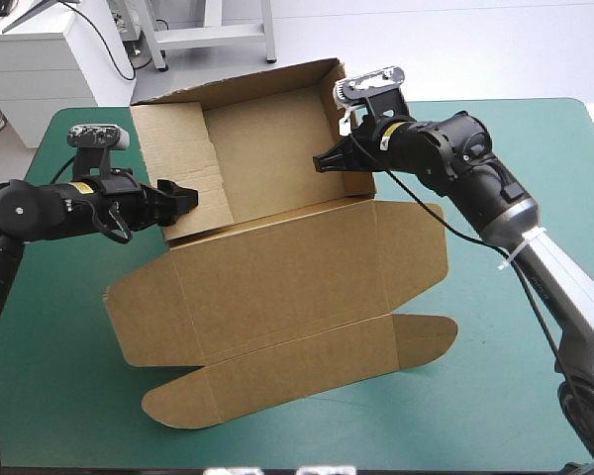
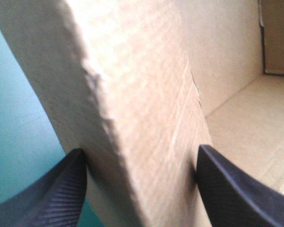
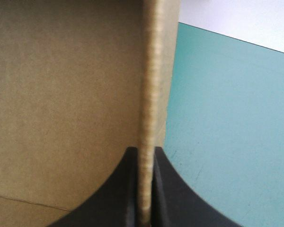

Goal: Fold the box

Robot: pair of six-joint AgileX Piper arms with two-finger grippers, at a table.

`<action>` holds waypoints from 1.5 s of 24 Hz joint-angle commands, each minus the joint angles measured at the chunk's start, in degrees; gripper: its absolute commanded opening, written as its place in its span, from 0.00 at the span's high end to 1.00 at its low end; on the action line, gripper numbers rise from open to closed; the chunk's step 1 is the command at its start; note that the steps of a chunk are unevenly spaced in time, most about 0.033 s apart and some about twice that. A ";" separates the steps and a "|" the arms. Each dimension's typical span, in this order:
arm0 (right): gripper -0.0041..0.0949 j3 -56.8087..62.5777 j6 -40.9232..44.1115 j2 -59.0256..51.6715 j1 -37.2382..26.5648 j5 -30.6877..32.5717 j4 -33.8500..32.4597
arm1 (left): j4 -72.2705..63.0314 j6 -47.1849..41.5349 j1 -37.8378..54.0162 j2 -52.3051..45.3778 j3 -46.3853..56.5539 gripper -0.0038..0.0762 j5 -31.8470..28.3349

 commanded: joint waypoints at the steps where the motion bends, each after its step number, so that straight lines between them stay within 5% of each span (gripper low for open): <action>1: 0.98 -1.68 0.80 -2.59 2.71 -2.93 5.28 | -0.39 -6.18 -3.13 -0.39 -1.63 0.38 -7.28; 5: 0.98 -1.68 1.44 -2.59 3.13 -1.63 5.28 | 2.67 -17.16 -3.42 3.14 -1.63 0.42 -9.26; 10: 0.98 -1.68 1.47 -2.70 3.13 1.09 3.27 | 2.29 -17.71 -3.42 5.88 -1.63 0.69 -11.17; 13: 0.98 -1.68 1.64 -2.70 3.13 1.21 3.27 | 2.64 -16.85 -3.42 6.37 -1.63 0.96 -12.71; 21: 0.98 -1.68 2.22 -2.70 3.13 3.78 0.18 | 6.99 -15.40 -3.42 6.59 -4.06 0.96 -9.58; 30: 0.98 -1.68 10.41 -2.59 3.13 14.77 -12.42 | 15.43 -16.29 -5.34 9.31 -12.27 0.96 -0.75; 36: 0.98 -1.68 11.65 -0.42 2.20 19.95 -11.50 | 19.31 -18.95 -11.71 14.72 -12.90 0.96 -0.08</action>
